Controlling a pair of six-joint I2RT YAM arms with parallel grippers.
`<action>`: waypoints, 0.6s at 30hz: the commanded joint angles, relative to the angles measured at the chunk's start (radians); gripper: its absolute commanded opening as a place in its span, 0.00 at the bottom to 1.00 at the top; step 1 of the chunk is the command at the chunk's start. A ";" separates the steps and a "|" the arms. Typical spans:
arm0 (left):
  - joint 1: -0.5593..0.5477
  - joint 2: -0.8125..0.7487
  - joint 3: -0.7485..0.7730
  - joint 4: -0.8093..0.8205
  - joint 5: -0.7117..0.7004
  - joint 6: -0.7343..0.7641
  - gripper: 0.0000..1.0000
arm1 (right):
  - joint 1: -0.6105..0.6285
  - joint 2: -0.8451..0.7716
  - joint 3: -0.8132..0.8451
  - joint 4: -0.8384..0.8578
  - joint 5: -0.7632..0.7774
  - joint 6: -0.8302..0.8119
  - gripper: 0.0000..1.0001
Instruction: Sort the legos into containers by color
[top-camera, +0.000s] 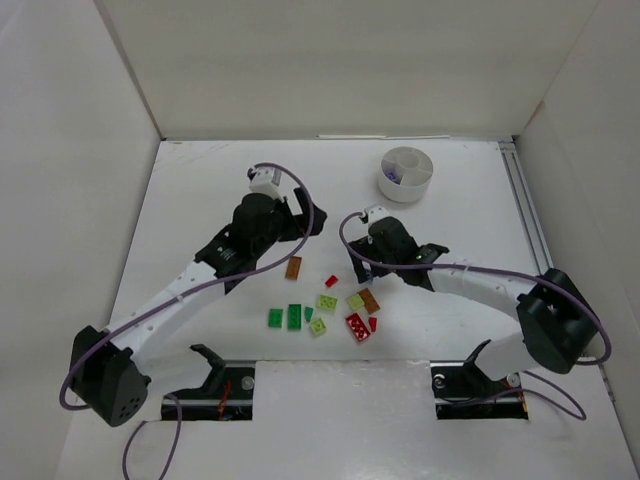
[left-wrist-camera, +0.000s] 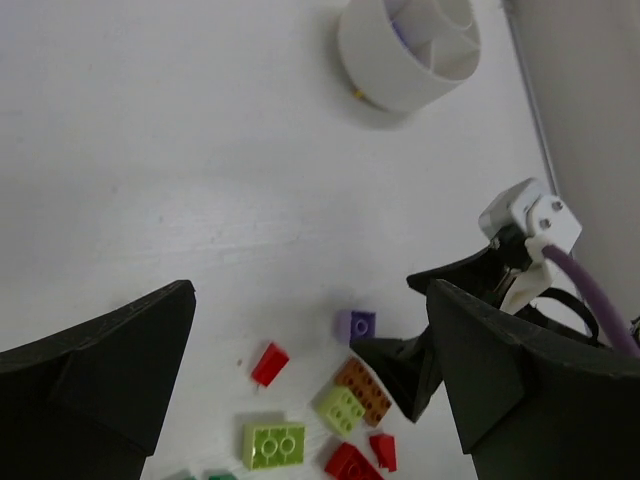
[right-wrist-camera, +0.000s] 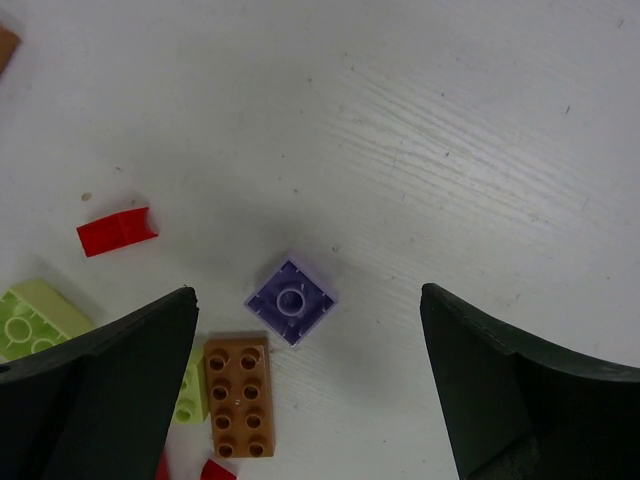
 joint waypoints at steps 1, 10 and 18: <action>0.002 -0.106 -0.088 -0.038 -0.069 -0.092 1.00 | 0.034 0.039 0.054 0.060 0.093 0.084 0.96; 0.002 -0.229 -0.161 -0.092 -0.134 -0.139 1.00 | 0.044 0.142 0.063 0.070 0.136 0.163 0.80; 0.002 -0.209 -0.131 -0.135 -0.155 -0.129 1.00 | 0.044 0.171 0.054 0.052 0.115 0.193 0.69</action>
